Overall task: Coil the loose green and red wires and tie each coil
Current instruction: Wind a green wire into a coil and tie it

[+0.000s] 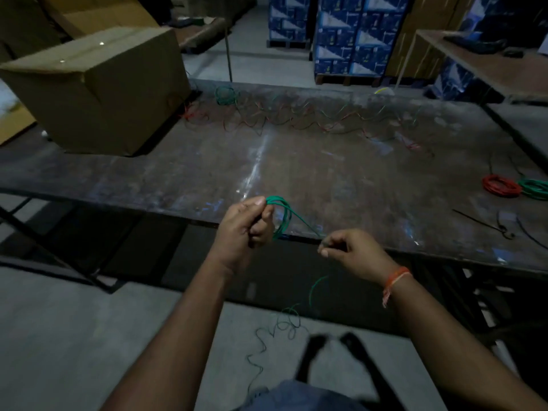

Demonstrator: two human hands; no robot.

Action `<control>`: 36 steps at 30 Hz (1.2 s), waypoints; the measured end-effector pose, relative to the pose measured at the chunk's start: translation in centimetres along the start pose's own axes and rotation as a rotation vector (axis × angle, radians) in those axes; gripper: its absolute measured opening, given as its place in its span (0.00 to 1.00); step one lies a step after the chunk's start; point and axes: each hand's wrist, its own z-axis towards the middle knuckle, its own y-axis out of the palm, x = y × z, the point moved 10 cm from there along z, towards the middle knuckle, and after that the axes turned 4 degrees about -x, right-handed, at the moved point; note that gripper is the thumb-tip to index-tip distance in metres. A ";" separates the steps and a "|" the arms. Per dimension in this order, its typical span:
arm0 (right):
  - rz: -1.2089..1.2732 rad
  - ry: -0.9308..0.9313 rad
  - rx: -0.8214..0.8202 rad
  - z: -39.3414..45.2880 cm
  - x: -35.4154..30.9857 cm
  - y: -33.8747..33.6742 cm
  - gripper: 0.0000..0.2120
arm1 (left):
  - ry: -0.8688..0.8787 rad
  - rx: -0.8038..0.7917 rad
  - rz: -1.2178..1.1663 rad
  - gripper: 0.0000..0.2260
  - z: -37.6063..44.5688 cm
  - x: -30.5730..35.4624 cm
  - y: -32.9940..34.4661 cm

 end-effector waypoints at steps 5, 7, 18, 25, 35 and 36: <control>-0.344 0.147 -0.425 -3.7 6.7 1.9 0.09 | 0.030 0.079 -0.093 0.13 -2.5 -2.8 4.5; -0.537 0.236 -0.354 -4.3 9.3 0.5 0.07 | 0.037 0.085 -0.047 0.13 -3.7 -3.9 6.4; -0.177 0.104 -0.475 -8.8 9.0 0.5 0.13 | 0.156 0.261 0.160 0.12 -8.3 -2.8 10.5; -0.272 0.094 0.011 -7.2 8.3 -5.9 0.06 | 0.135 0.302 0.194 0.15 -7.9 -3.8 12.8; 0.696 -0.367 -0.438 -12.6 0.0 -2.2 0.23 | 0.041 0.123 0.363 0.11 -7.7 -5.7 15.6; 0.788 -0.378 -0.429 -12.7 -0.3 -2.1 0.21 | 0.045 0.112 0.383 0.11 -7.5 -5.6 16.0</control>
